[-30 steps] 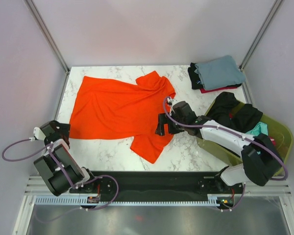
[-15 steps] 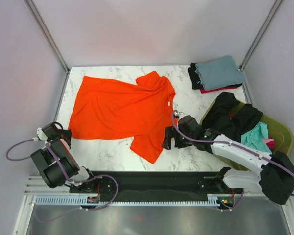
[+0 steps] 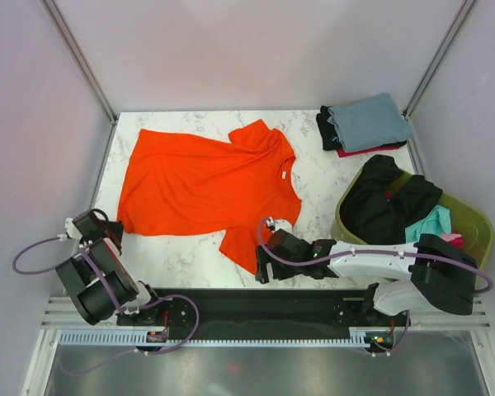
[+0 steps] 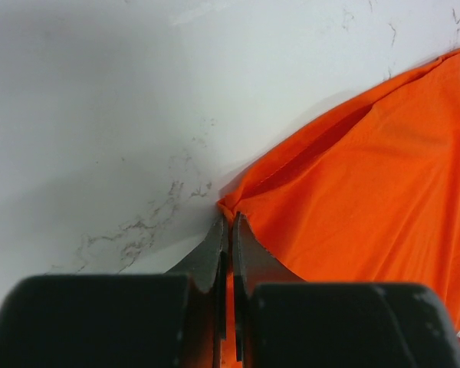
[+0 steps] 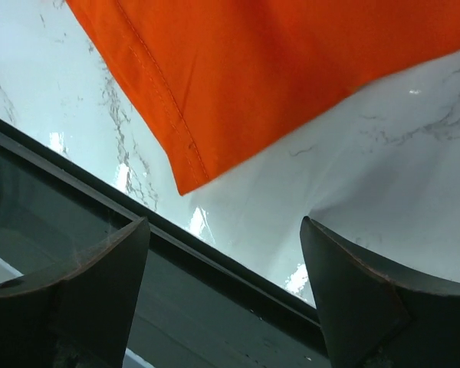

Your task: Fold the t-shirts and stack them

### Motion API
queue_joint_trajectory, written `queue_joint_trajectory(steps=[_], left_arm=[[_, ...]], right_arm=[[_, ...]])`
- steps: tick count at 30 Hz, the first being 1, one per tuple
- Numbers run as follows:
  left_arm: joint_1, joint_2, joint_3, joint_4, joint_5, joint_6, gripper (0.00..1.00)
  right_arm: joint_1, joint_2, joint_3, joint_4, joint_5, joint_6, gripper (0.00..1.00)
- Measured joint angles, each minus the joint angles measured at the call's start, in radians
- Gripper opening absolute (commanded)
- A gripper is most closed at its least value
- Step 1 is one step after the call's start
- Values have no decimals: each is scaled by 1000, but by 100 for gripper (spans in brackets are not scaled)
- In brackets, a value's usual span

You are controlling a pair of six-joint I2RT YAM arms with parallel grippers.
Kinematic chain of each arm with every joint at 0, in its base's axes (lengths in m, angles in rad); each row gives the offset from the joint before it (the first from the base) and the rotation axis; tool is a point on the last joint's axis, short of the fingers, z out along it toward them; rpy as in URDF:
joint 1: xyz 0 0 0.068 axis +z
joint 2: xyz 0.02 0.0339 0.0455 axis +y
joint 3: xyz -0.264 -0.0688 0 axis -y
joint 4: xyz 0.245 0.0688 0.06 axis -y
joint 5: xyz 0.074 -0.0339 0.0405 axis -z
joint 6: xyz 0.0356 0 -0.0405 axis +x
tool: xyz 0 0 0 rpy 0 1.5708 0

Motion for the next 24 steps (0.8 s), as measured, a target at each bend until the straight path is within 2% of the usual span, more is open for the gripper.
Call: queue_joint_trajectory(steps=[7, 10, 12, 16, 17, 19, 21, 22, 24], left_arm=[[0, -48, -25, -31, -1, 0, 2], [0, -51, -25, -36, -1, 0, 2], [0, -52, -25, -39, 0, 0, 2], [0, -53, -25, -39, 0, 0, 2], [0, -53, -25, -39, 1, 0, 2], [0, -53, -25, -39, 2, 0, 2], [0, -53, -25, -39, 2, 0, 2], [0, -53, -25, -39, 2, 0, 2], [0, -53, -25, -39, 2, 0, 2]], right_arm=[[20, 98, 53, 79, 25, 23, 79], [32, 143, 83, 102, 28, 24, 69], [37, 158, 87, 116, 29, 26, 57], [40, 179, 89, 127, 38, 43, 43], [41, 182, 90, 126, 46, 44, 33], [43, 193, 91, 126, 61, 50, 25], [46, 207, 100, 123, 77, 47, 12], [47, 219, 108, 124, 84, 46, 0], [51, 247, 128, 132, 99, 46, 0]])
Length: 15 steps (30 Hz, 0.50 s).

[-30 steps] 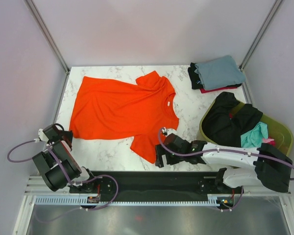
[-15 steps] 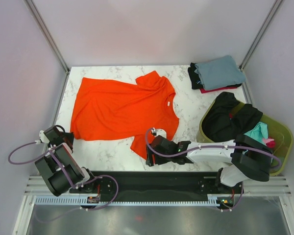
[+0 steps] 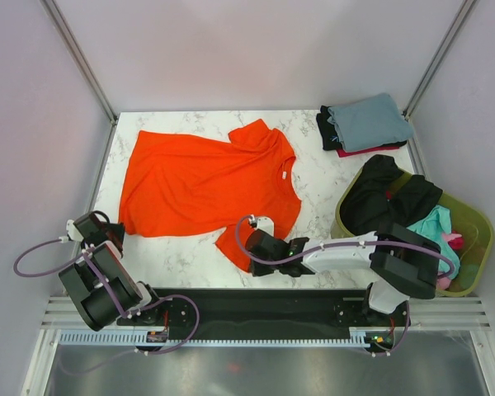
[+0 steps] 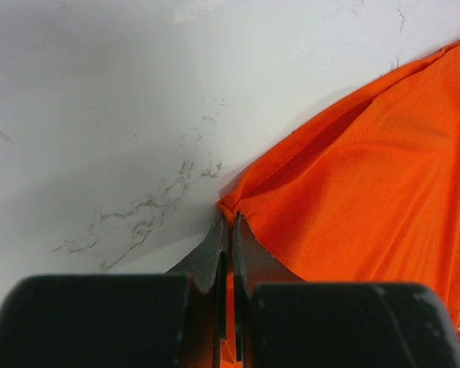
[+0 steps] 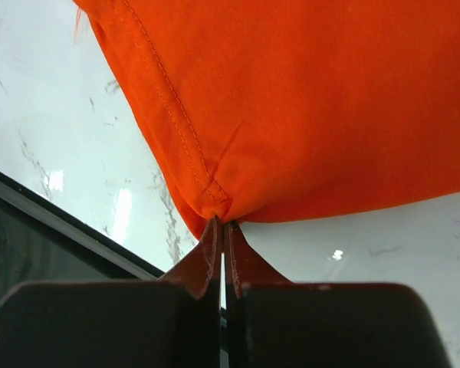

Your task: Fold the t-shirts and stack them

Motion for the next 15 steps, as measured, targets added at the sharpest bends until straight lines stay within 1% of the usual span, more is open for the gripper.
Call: queue_joint_trajectory(steps=[3, 7, 11, 15], left_arm=[[0, 0, 0, 0, 0, 0, 2], [-6, -21, 0, -23, 23, 0, 2], [-61, -78, 3, -48, 50, -1, 2], [-144, -150, 58, -161, 64, 0, 2]], right_arm=[[2, 28, 17, 32, 15, 0, 0], [11, -1, -6, 34, 60, 0, 0], [11, -105, -48, -117, 138, -3, 0], [10, -259, -65, -316, 224, -3, 0]])
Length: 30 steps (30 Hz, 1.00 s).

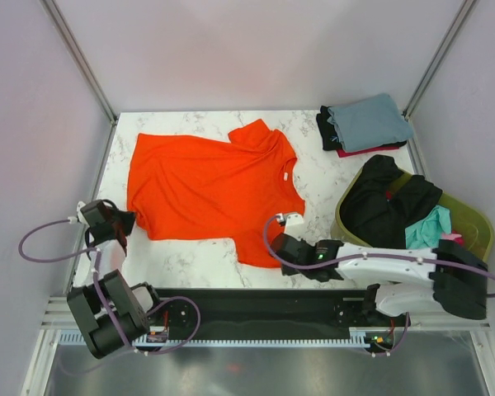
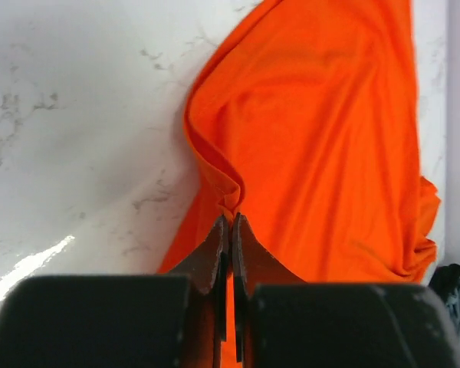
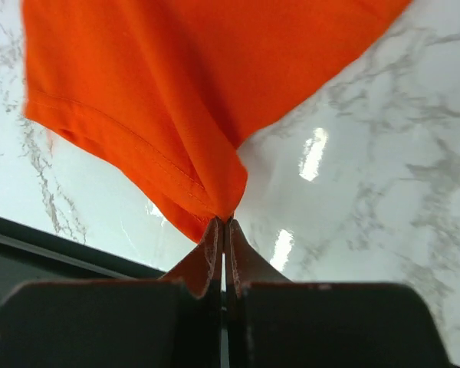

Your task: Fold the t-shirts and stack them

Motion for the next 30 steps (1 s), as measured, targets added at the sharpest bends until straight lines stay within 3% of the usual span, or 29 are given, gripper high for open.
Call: queue_joint_trajectory(steps=[6, 15, 23, 30], left_arm=[[-15, -189, 87, -200, -2, 8, 2], [-7, -235, 282, -415, -38, 88, 2], [-6, -134, 372, -483, -45, 142, 2], [-5, 63, 492, -494, -24, 174, 2]], right_arm=[[0, -227, 15, -172, 91, 3, 0], [-33, -253, 92, -255, 138, -48, 0], [-280, -156, 260, -215, 69, -238, 0], [-418, 13, 431, -181, -18, -384, 0]])
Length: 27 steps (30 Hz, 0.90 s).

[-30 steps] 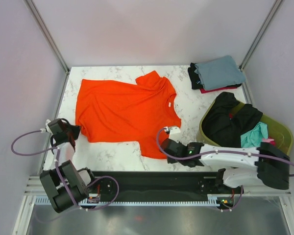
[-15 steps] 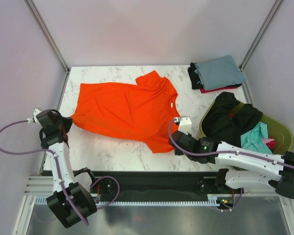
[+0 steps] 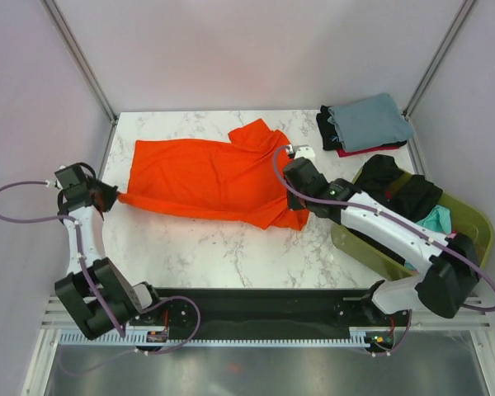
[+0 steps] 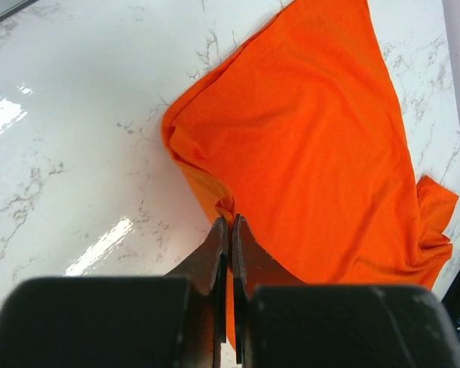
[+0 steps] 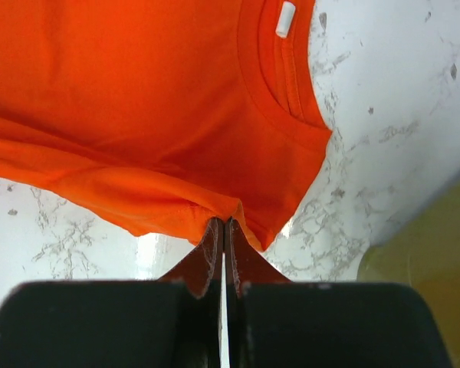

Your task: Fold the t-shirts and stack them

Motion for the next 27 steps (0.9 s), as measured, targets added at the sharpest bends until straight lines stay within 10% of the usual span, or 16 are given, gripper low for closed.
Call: queue_joint_trajectory(steps=[22, 27], left_arm=[[-92, 503, 331, -20, 21, 16, 2], [-110, 602, 417, -53, 10, 28, 15]], right_arm=[[-240, 476, 475, -9, -149, -201, 0], [-264, 583, 561, -26, -168, -211, 16]])
